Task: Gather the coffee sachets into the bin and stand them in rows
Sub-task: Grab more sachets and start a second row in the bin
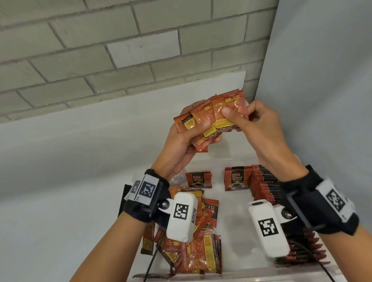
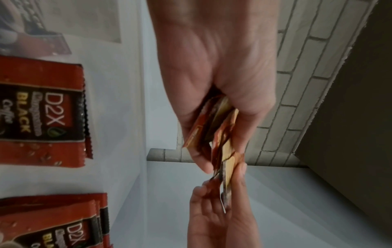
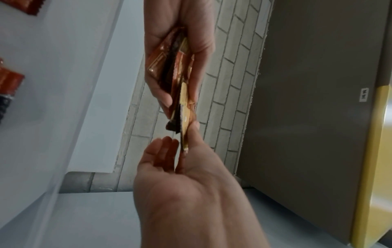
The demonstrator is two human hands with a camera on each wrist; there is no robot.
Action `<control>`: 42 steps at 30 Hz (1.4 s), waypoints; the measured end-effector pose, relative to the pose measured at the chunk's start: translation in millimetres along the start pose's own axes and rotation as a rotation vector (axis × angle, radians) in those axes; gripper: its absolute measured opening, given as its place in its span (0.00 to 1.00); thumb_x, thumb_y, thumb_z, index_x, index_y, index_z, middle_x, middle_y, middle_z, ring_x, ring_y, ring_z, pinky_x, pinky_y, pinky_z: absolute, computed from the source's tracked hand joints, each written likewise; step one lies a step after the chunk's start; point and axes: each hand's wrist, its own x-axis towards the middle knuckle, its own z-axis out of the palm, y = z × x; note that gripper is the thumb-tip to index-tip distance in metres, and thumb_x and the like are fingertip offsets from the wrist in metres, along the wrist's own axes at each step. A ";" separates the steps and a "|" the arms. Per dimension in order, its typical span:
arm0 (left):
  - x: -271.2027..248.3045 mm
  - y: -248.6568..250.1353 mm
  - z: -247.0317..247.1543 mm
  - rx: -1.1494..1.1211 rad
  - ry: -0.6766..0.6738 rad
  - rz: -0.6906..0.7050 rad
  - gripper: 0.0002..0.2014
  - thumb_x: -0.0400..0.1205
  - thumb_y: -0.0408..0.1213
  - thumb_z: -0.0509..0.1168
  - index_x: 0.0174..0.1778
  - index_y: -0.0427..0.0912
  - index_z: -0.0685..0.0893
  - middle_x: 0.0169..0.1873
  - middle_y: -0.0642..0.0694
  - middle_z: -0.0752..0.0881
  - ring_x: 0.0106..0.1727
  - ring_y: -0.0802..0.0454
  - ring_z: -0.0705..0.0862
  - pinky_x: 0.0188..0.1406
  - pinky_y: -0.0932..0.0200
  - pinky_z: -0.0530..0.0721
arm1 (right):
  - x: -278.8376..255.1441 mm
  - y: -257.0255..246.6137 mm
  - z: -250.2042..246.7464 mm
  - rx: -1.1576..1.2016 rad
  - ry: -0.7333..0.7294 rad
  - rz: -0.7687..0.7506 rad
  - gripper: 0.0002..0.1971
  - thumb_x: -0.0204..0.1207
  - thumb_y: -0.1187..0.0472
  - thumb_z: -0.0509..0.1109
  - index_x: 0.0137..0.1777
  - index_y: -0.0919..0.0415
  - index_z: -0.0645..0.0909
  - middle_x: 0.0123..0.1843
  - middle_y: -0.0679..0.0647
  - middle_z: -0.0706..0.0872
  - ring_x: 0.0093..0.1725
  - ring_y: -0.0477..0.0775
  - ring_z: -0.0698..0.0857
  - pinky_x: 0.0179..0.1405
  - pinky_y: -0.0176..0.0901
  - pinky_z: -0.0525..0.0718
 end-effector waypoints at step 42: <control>1.2 3.2 -6.3 -0.014 0.064 -0.220 0.14 0.87 0.34 0.54 0.59 0.32 0.81 0.56 0.34 0.88 0.57 0.37 0.87 0.60 0.36 0.83 | 8.7 -1.4 -10.9 0.056 -0.141 0.171 0.10 0.76 0.64 0.73 0.51 0.52 0.77 0.51 0.53 0.89 0.52 0.50 0.88 0.52 0.42 0.84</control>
